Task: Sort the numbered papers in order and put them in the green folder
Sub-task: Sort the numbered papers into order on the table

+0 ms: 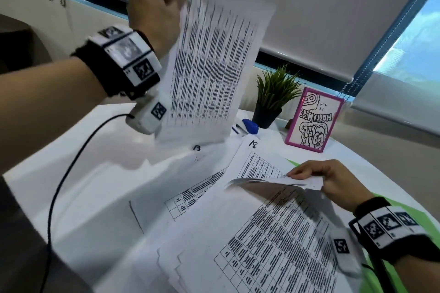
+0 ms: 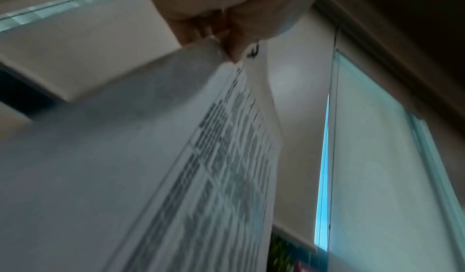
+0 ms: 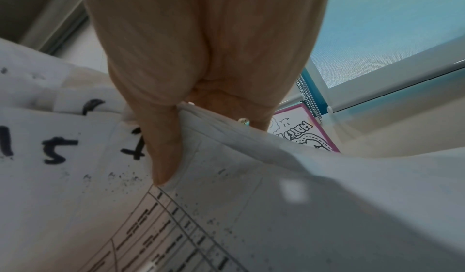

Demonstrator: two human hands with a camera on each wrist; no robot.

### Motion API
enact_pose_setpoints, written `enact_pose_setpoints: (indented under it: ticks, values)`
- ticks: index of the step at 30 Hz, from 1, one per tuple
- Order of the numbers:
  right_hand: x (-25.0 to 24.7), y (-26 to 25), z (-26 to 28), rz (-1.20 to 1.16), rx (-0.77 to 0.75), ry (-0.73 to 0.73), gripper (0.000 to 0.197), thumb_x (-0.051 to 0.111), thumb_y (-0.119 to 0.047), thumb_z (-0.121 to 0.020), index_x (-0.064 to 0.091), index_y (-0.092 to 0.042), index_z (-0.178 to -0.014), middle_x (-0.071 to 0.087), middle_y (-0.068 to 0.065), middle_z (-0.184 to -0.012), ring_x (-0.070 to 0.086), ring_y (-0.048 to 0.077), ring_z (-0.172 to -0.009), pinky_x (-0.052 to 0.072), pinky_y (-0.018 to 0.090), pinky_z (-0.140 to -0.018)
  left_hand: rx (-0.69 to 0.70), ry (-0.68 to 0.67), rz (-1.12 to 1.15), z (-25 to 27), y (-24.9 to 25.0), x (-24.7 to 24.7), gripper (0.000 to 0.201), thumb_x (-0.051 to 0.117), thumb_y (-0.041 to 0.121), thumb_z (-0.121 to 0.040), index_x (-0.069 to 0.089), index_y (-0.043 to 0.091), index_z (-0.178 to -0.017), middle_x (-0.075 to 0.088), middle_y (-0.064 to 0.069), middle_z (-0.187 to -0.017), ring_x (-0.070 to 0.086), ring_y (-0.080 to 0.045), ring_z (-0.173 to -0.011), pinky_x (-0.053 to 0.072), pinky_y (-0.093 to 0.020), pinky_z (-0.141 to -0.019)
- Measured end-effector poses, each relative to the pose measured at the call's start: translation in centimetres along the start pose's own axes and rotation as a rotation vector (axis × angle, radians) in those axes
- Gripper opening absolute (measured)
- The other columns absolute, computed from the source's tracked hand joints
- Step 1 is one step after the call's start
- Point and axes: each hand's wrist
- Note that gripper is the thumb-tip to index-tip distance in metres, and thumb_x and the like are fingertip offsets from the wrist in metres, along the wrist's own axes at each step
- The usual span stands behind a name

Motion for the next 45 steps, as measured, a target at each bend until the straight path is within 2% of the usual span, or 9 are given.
enact_pose_setpoints:
  ticks: [5, 9, 13, 16, 24, 29, 34, 40, 45]
  values:
    - [-0.2, 0.1, 0.4, 0.012, -0.016, 0.01, 0.032, 0.066, 0.024, -0.074, 0.078, -0.004, -0.082, 0.077, -0.002, -0.094, 0.071, 0.011, -0.087, 0.055, 0.019, -0.076, 0.121, 0.148, 0.284, -1.6, 1.8, 0.8, 0.017, 0.056, 0.038, -0.093, 0.051, 0.022, -0.09, 0.058, 0.005, -0.081, 0.048, -0.006, -0.069, 0.041, -0.018, -0.066]
    - [-0.3, -0.2, 0.7, 0.019, -0.056, 0.028, 0.029, 0.069, 0.02, -0.075, 0.079, -0.006, -0.083, 0.077, -0.002, -0.093, 0.072, 0.011, -0.086, 0.054, 0.018, -0.076, 0.055, 0.267, 0.536, -1.3, 3.6, 2.4, 0.032, 0.06, 0.01, -0.086, 0.036, -0.006, -0.101, 0.047, -0.01, -0.07, 0.038, -0.014, -0.058, 0.035, -0.029, -0.057]
    - [-0.5, -0.9, 1.2, -0.001, -0.08, 0.042, 0.032, 0.07, 0.02, -0.074, 0.079, -0.01, -0.08, 0.077, -0.001, -0.093, 0.072, 0.012, -0.087, 0.053, 0.017, -0.076, -0.009, -0.026, 0.45, 1.4, 4.0, 4.7, 0.017, 0.059, 0.026, -0.093, 0.058, 0.022, -0.076, 0.052, 0.011, -0.065, 0.046, -0.004, -0.059, 0.041, -0.023, -0.061]
    - [-0.8, -1.2, 1.6, 0.031, -0.107, 0.062, 0.04, 0.065, 0.027, -0.074, 0.079, -0.009, -0.083, 0.077, -0.003, -0.094, 0.071, 0.01, -0.09, 0.052, 0.014, -0.079, -0.085, -0.166, 0.35, 5.0, 3.0, 7.0, 0.016, 0.059, 0.025, -0.095, 0.061, 0.015, -0.081, 0.054, 0.017, -0.064, 0.048, 0.01, -0.055, 0.04, -0.012, -0.056]
    - [-1.3, -2.3, 2.4, 0.046, -0.17, 0.096, 0.029, 0.068, 0.021, -0.076, 0.078, -0.003, -0.088, 0.077, -0.001, -0.094, 0.071, 0.014, -0.093, 0.054, 0.022, -0.083, -0.105, -0.596, 0.185, 11.4, 0.2, 10.1, 0.016, 0.065, 0.023, -0.091, 0.074, 0.014, -0.102, 0.074, 0.0, -0.096, 0.067, -0.021, -0.088, 0.055, -0.034, -0.08]
    - [-1.4, -3.4, 1.7, 0.139, -0.174, 0.118, 0.007, 0.075, -0.005, -0.081, 0.074, -0.011, -0.084, 0.072, -0.009, -0.078, 0.063, 0.0, -0.072, 0.046, 0.012, -0.067, -0.159, -0.972, 0.091, 13.4, -0.9, 11.1, 0.017, 0.065, 0.027, -0.092, 0.069, 0.011, -0.086, 0.062, 0.002, -0.07, 0.056, -0.015, -0.067, 0.043, -0.022, -0.059]
    - [-0.8, -2.9, -0.3, 0.145, -0.114, 0.122, 0.022, 0.074, -0.024, -0.081, 0.074, -0.014, -0.101, 0.076, -0.004, -0.094, 0.07, 0.009, -0.088, 0.055, 0.022, -0.078, -0.44, -1.19, 0.25, 16.9, -2.2, 11.0, 0.024, 0.06, 0.018, -0.095, 0.064, -0.005, -0.091, 0.049, -0.002, -0.055, 0.042, -0.006, -0.035, 0.038, -0.016, -0.04]
    - [0.9, -1.3, -2.3, 0.277, -0.073, 0.156, 0.017, 0.07, -0.008, -0.085, 0.068, -0.023, -0.092, 0.069, -0.001, -0.089, 0.062, 0.004, -0.082, 0.047, 0.02, -0.073, -0.552, -1.293, 0.13, 17.6, -1.4, 9.8, 0.078, 0.032, 0.073, -0.089, 0.063, 0.008, -0.118, 0.059, -0.005, -0.1, 0.063, -0.025, -0.099, 0.047, -0.036, -0.093]
    - [1.9, 0.0, -2.3, 0.268, -0.039, 0.221, 0.047, 0.072, -0.04, -0.08, 0.056, -0.021, -0.119, 0.064, -0.007, -0.112, 0.063, 0.008, -0.102, 0.052, 0.024, -0.087, -0.39, -1.339, 0.114, 18.1, -2.2, 9.7, 0.046, 0.059, 0.045, -0.092, 0.062, -0.001, -0.095, 0.056, -0.005, -0.075, 0.051, -0.019, -0.066, 0.04, -0.024, -0.057]
Point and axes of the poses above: each hand's wrist, its own z-axis away from the middle knuckle, its own x-axis out of the palm, y = z × x
